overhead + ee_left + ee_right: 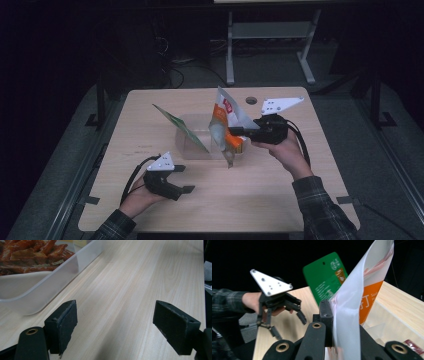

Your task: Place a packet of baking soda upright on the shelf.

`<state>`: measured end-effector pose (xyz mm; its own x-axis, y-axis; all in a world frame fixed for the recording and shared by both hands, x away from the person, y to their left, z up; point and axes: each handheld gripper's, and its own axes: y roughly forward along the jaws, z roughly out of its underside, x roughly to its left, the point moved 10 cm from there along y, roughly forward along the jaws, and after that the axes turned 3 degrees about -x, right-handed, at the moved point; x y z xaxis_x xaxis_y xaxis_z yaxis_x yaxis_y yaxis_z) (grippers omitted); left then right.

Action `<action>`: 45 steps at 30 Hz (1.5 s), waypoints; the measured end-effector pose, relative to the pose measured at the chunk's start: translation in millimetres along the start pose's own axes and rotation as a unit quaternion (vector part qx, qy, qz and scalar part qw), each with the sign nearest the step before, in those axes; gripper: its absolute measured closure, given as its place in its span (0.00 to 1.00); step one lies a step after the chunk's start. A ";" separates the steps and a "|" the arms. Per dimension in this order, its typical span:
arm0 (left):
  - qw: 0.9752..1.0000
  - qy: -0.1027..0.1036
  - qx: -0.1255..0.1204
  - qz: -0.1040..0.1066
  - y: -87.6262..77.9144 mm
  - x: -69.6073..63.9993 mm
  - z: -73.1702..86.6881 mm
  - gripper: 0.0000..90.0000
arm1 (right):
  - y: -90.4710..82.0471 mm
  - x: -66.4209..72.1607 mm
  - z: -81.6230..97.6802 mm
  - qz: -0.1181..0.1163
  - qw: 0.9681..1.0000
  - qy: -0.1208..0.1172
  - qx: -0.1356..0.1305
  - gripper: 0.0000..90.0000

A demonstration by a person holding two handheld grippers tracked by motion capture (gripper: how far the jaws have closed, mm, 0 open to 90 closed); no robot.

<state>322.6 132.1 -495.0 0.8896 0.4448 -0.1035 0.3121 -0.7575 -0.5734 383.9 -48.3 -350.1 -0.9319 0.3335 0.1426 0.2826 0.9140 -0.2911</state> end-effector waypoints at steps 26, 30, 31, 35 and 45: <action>0.999 0.013 0.021 0.021 8.9 -11.4 4.4 0.21 | 23.4 -69.4 9.9 0.057 0.996 0.036 0.050 1.00; 1.000 0.009 0.018 0.023 9.7 -12.4 4.1 0.21 | 26.7 -73.9 18.4 0.063 0.995 0.043 0.061 1.00; 1.000 0.010 0.018 0.023 9.8 -12.5 4.2 0.21 | 28.1 -74.4 21.0 0.065 0.995 0.044 0.064 1.00; 0.999 0.013 0.020 0.024 9.7 -13.1 4.4 0.20 | 33.6 -75.2 30.1 0.066 0.994 0.048 0.074 1.00; 0.999 0.025 0.034 0.029 12.7 -14.9 8.3 0.20 | 38.1 -75.9 38.3 0.076 0.991 0.043 0.097 1.00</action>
<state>310.6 119.8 -507.5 0.9214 0.3759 -0.0988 0.2376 -0.7460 -0.6221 456.6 -47.6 -408.2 -0.8567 0.4899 0.1617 0.3606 0.7928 -0.4914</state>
